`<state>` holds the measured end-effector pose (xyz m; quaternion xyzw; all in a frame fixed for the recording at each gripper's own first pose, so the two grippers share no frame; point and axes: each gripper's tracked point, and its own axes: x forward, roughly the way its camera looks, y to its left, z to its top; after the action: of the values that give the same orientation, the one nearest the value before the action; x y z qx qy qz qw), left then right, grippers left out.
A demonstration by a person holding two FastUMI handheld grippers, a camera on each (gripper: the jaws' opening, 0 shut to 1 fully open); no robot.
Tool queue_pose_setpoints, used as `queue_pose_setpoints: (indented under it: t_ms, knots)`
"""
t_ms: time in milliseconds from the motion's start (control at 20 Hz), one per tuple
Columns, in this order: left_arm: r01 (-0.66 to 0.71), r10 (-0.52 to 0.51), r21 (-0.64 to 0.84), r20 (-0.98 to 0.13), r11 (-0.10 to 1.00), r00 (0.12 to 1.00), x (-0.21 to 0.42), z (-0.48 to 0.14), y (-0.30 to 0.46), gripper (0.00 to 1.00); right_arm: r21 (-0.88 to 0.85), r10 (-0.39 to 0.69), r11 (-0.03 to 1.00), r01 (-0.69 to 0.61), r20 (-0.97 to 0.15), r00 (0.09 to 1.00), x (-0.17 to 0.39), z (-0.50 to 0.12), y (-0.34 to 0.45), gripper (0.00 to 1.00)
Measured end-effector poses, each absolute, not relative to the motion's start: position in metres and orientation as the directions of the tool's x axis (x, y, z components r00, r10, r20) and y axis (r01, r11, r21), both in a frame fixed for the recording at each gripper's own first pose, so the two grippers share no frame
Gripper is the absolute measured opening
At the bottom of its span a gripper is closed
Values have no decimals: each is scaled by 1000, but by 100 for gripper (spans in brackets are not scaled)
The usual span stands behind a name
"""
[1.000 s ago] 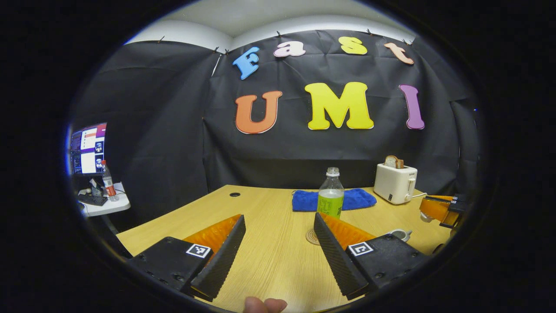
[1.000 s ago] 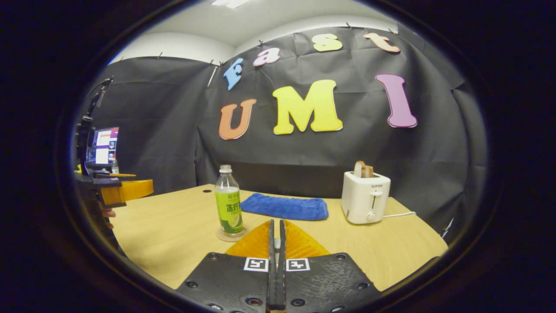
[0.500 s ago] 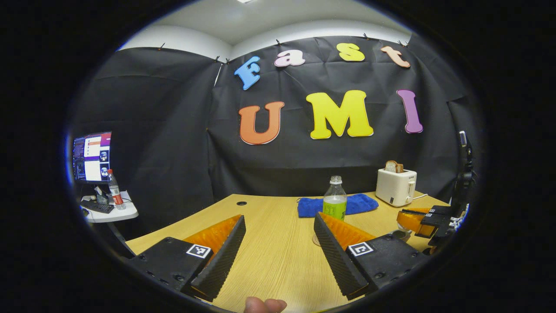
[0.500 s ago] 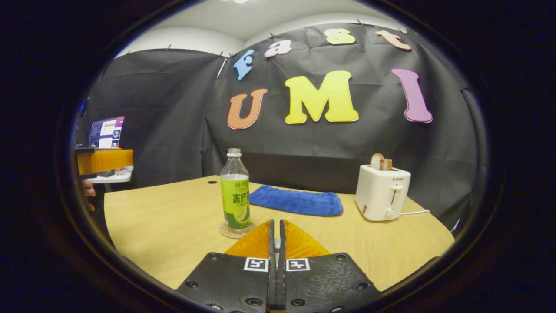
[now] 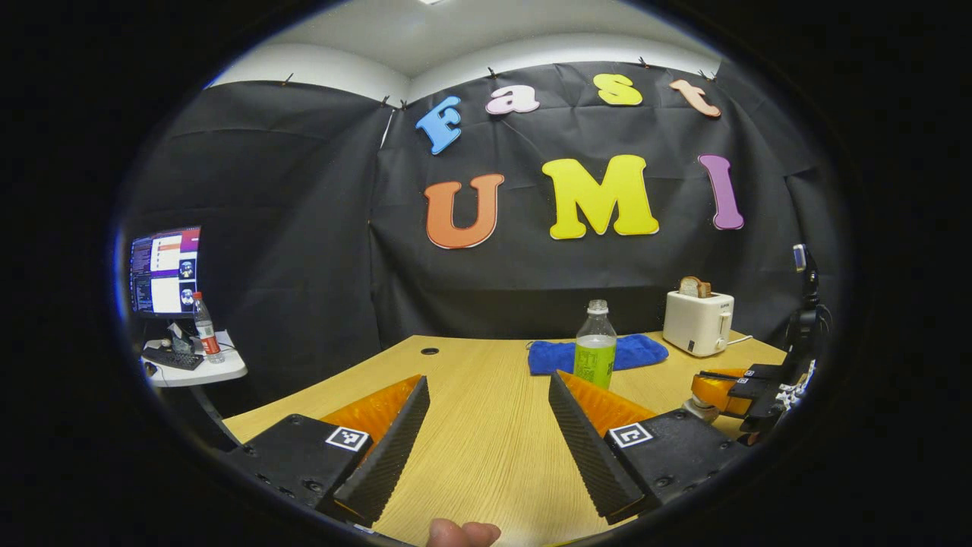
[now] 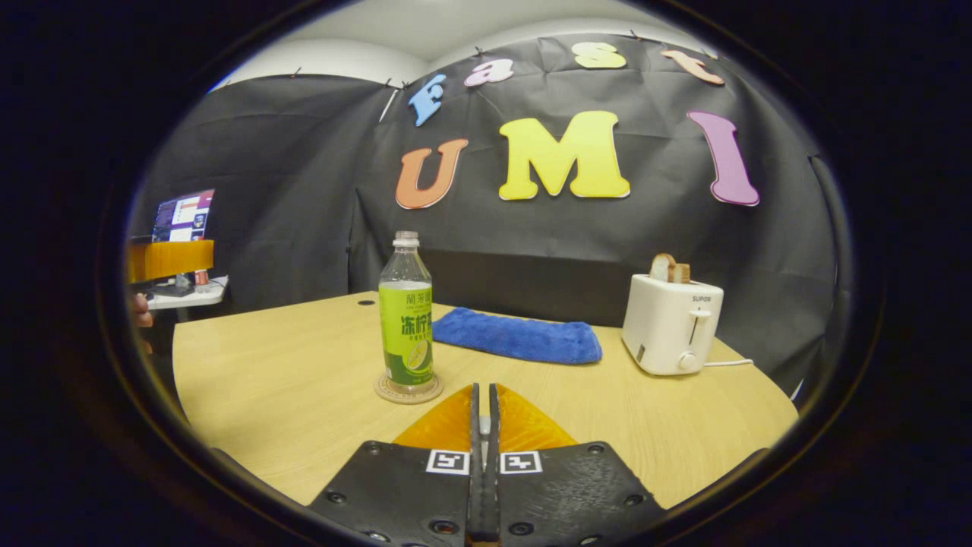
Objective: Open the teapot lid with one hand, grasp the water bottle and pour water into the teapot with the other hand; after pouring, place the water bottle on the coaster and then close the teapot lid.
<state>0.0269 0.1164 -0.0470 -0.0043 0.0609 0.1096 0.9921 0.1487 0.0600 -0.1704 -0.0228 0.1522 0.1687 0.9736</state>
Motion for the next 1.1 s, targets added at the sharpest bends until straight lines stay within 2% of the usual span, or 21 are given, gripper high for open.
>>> queue_pose_setpoints:
  t_ms: [550,700,750,900,1000,1100]
  knots:
    - [-196,196,8,-130,980,972,27,-49,109,99,27,308,949,-315,-305,901,148,-177,55,0]
    - [-193,192,7,-130,981,973,28,-48,108,99,22,302,951,-310,-305,903,148,-177,56,2]
    - [-192,191,7,-131,981,973,27,-48,107,99,22,299,952,-307,-303,905,147,-175,56,6]
    - [-179,178,6,-132,984,975,26,-48,105,99,25,294,954,-299,-282,913,146,-163,54,6]
    - [-169,169,11,-135,986,976,25,-48,101,99,30,279,959,-281,-258,925,145,-152,49,23]
    - [-155,155,13,-130,988,979,25,-46,93,99,36,248,969,-246,-222,943,141,-136,40,52]
